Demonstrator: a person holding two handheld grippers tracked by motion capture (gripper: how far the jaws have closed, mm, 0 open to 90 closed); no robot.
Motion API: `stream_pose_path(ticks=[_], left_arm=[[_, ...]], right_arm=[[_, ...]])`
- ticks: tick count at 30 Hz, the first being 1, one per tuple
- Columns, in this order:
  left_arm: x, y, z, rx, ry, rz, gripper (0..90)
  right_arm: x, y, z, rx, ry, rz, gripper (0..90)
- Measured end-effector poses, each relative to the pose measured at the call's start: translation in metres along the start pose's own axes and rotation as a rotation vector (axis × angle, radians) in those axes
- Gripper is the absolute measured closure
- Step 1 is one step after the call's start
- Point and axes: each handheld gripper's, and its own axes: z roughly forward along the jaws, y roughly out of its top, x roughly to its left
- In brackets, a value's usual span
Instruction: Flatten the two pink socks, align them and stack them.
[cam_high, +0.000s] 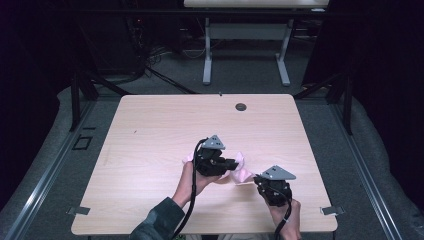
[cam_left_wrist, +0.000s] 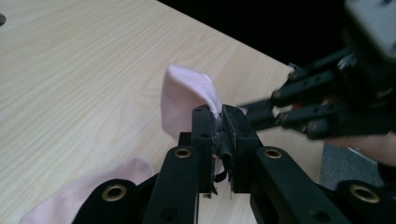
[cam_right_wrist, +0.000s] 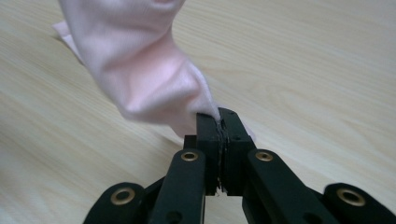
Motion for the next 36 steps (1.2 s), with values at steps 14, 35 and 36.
stream_pose_path(ticks=[14, 35, 36], left_arm=[[0.018, -0.069, -0.009, 0.189, -0.009, -0.098, 67.0], [0.018, -0.043, 0.001, 0.236, 0.077, -0.115, 47.8], [0.017, -0.043, 0.006, 0.255, 0.08, -0.113, 47.7]], right_arm=[[0.022, -0.025, 0.001, 0.152, 0.088, -0.106, 86.9], [-0.027, -0.016, -0.026, 0.174, 0.264, 0.026, 47.7], [-0.031, -0.013, -0.021, 0.167, 0.248, 0.027, 48.4]])
